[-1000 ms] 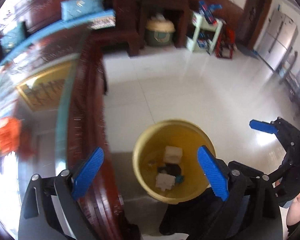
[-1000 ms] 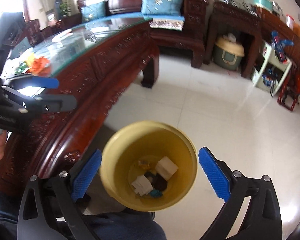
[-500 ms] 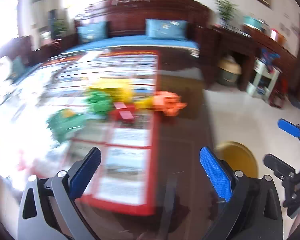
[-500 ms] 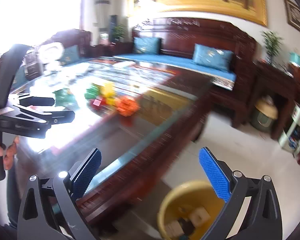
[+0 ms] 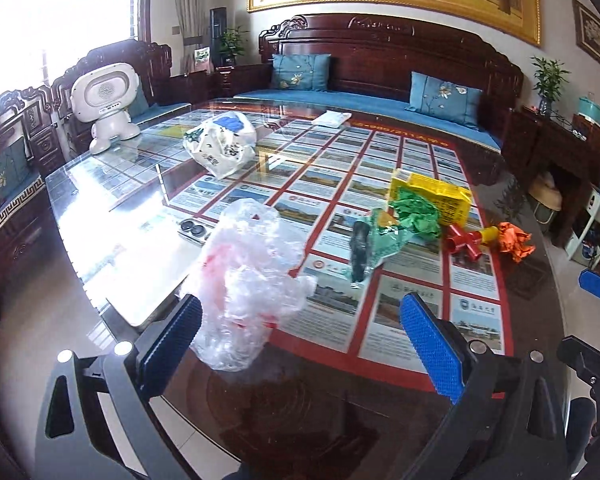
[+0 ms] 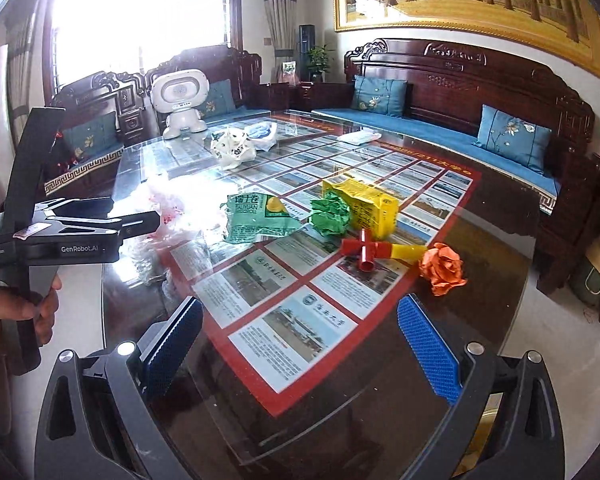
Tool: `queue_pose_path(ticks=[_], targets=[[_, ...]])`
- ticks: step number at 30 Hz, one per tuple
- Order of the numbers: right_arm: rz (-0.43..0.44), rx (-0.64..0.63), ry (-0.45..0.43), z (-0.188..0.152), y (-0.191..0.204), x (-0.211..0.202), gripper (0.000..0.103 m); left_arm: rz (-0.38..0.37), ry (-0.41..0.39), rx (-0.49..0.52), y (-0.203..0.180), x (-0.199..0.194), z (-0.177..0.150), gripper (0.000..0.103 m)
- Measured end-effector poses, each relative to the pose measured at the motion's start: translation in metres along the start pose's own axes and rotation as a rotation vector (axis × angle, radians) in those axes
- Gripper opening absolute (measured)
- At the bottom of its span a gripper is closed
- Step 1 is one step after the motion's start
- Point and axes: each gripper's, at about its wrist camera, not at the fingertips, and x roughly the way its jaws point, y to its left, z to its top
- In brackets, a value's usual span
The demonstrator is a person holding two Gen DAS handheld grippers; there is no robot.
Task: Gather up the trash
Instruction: 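Grasp the clear plastic bag with the left tool while the right tool grasps the green snack bag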
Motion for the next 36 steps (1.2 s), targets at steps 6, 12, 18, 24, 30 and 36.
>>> queue_pose_path(ticks=[6,12,18,24,30,36], targets=[[0.029,0.005,0.044,0.005,0.018,0.027,0.095,0.004,0.008,-0.016,0.025,0.015,0.001,0.099],[0.047,0.046,0.072,0.005,0.012,0.039,0.095,-0.014,0.008,0.014,0.026,0.036,0.006,0.099],[0.026,0.061,0.079,0.004,0.002,0.04,0.095,0.048,-0.002,0.062,0.019,0.071,0.015,0.099],[0.031,0.062,0.098,0.001,-0.002,0.047,0.095,-0.013,0.072,0.098,0.011,0.097,0.014,0.052],[0.057,0.064,0.101,0.009,0.002,0.058,0.095,-0.071,0.063,0.039,0.019,0.087,0.009,0.03],[0.068,0.076,0.111,0.03,0.013,0.082,0.095,-0.095,0.026,-0.028,0.031,0.065,0.003,0.028]])
